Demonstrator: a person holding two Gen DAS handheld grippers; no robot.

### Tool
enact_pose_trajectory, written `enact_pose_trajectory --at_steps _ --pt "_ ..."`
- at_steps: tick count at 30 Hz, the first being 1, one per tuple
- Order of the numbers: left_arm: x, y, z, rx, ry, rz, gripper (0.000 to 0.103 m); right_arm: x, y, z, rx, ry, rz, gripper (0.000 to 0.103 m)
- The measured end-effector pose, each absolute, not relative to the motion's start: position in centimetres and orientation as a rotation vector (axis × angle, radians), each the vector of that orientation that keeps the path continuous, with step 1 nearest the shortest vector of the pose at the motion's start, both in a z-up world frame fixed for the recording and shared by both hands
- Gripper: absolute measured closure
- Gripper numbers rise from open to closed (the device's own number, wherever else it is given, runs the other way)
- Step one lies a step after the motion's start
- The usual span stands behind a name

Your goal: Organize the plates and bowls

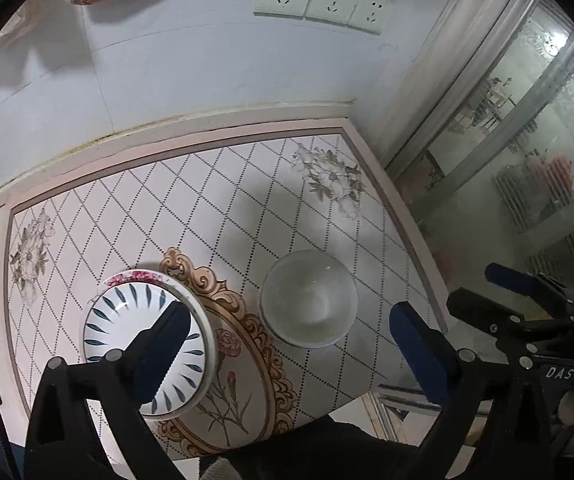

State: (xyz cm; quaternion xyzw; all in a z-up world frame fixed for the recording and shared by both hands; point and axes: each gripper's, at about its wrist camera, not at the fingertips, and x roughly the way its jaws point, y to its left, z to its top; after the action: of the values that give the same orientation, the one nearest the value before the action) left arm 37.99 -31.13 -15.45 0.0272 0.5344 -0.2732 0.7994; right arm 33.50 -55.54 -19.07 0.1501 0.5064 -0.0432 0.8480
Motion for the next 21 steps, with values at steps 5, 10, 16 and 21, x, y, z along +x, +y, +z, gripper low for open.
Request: enact_pose_trajectory --at_steps 5,10,16,21 --pt "38.7 -31.2 -16.5 0.047 1.169 -0.549 0.001 33.8 -56.4 -19.5 0.340 1.072 -0.079 0.005" --pt "40.5 -31.4 -19.7 0.011 1.229 -0.512 0.001 35.2 -57.6 -23.6 0.484 1.128 0.018 0.005" --pt "43.8 -32.3 -26.1 -0.060 1.387 -0.486 0.001 37.0 -58.6 -31.1 0.671 1.223 0.125 0.005" --pt "44.9 -33.2 -30.2 -0.072 1.491 -0.492 0.004 38.3 -58.5 -35.6 0.732 1.269 0.157 0.005"
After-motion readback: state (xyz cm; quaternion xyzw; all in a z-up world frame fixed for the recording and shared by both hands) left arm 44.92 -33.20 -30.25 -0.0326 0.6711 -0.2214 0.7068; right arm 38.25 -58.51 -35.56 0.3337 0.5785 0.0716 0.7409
